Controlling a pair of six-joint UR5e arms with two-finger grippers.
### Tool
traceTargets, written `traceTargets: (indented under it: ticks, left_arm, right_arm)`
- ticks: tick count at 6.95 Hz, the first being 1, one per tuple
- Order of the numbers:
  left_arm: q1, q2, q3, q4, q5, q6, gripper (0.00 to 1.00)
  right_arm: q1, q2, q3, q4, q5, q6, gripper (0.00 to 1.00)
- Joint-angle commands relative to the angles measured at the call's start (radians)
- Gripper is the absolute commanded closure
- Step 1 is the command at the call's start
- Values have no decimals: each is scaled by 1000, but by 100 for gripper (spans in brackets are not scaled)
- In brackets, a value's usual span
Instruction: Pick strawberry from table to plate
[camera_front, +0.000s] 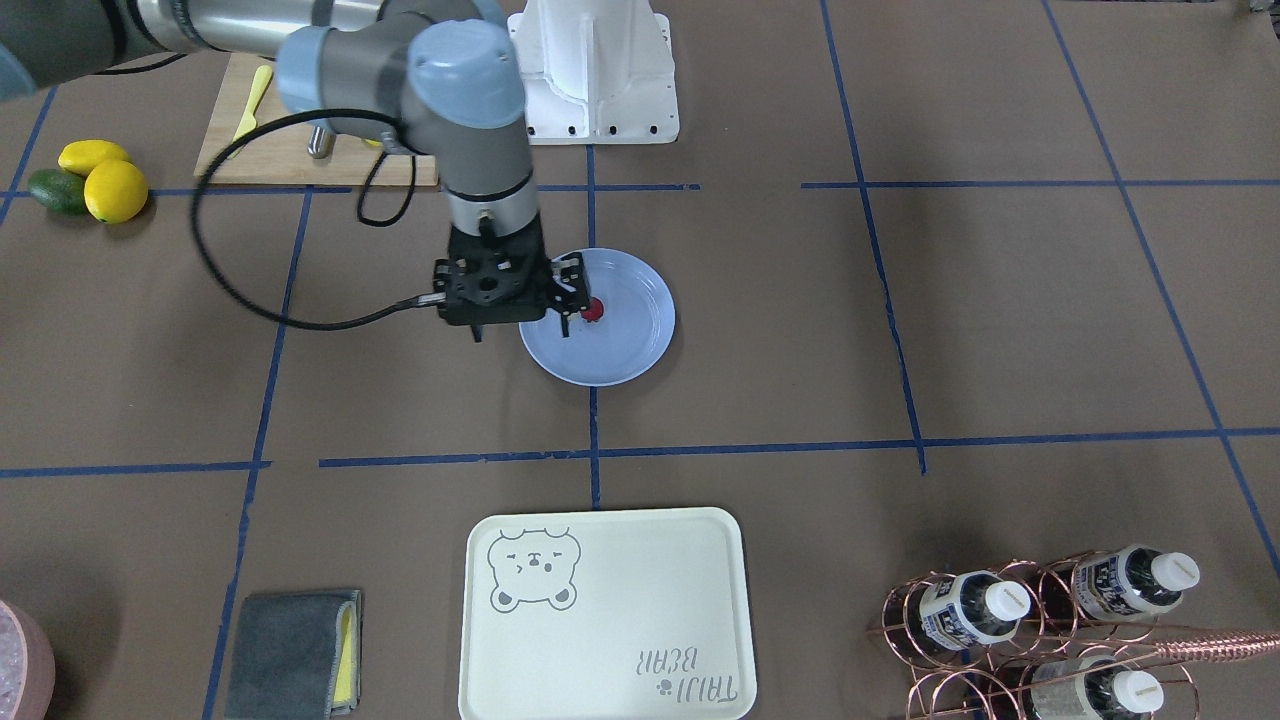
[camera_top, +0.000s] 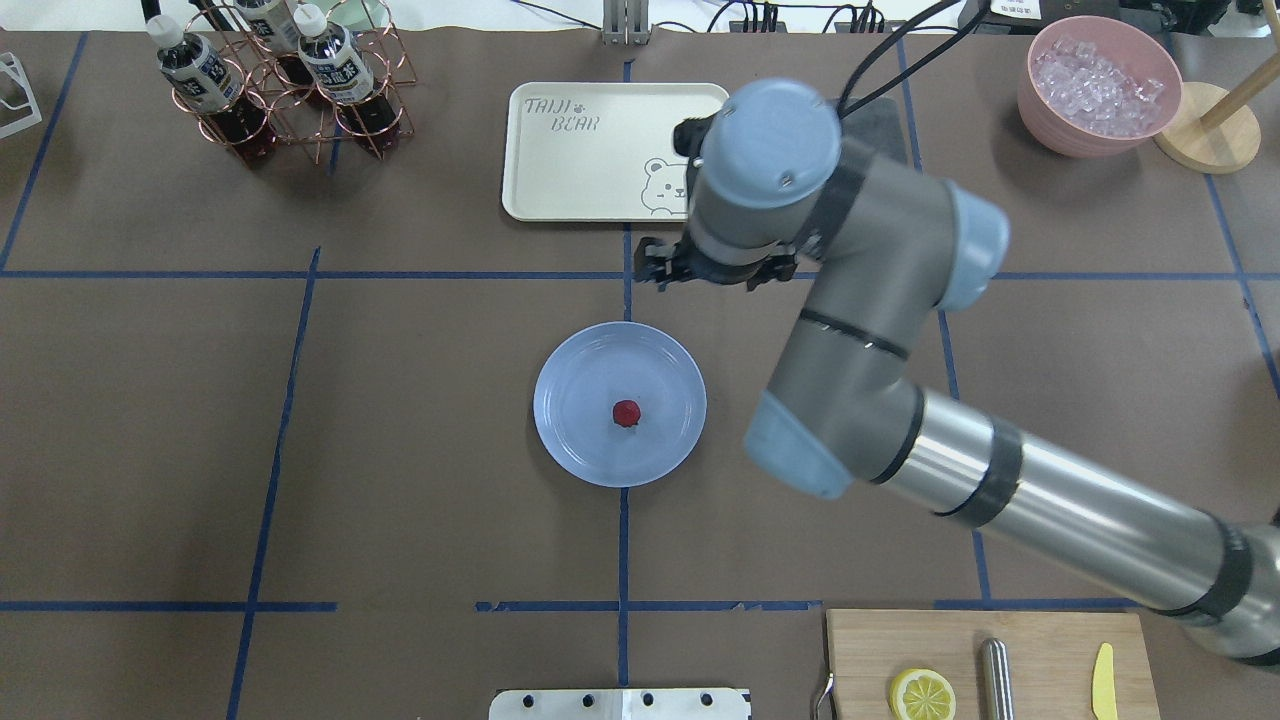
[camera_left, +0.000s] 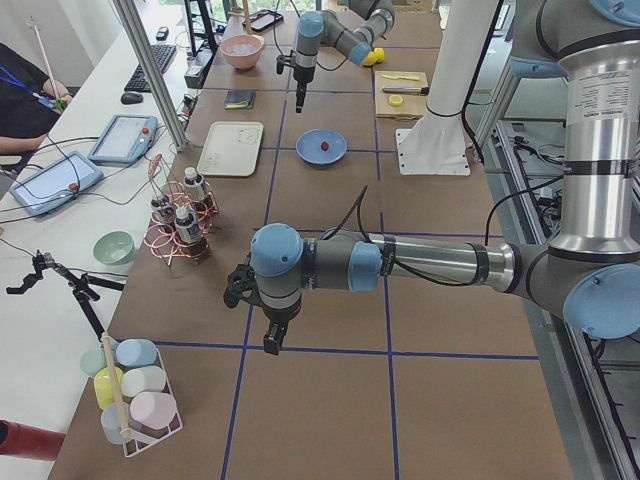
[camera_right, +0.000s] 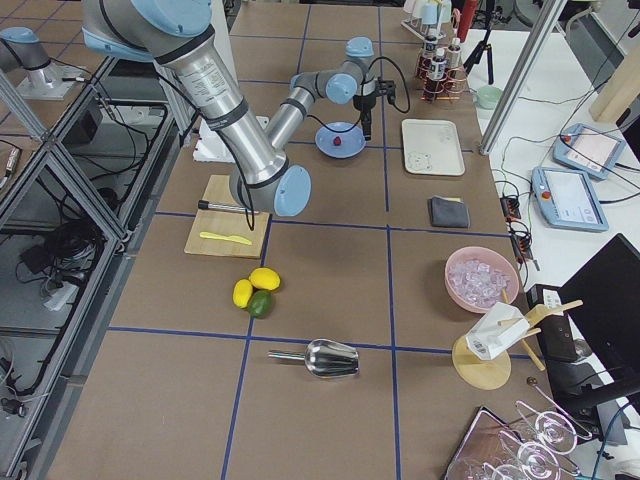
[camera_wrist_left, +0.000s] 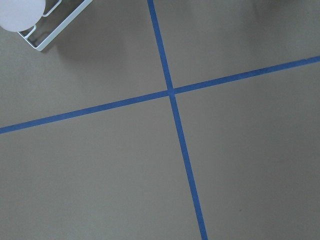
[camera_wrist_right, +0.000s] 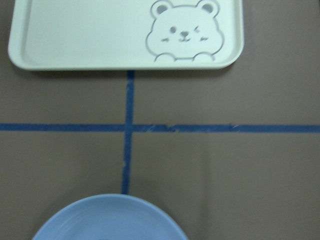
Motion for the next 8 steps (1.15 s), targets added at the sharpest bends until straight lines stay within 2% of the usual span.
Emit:
traceTargets:
  ticks: [1,2,5,6,8]
  left_arm:
    - [2,9,23,6,5,1,0]
    - [0,10,34,6,5,1,0]
    - [-2,32,25,8,3,1,0]
    - [-2,32,26,6,3,1,0]
    - [0,32,26,5,3,1,0]
  right_arm:
    - [295,-195,63,0,214,-410,0]
    - [426,-299,60,-2,280,-617,0]
    - [695,-609,56,4,290,-1092,0]
    - [724,-753,56,18,263,-1151,0]
    - [836,-802,-1,21,264,-1181,0]
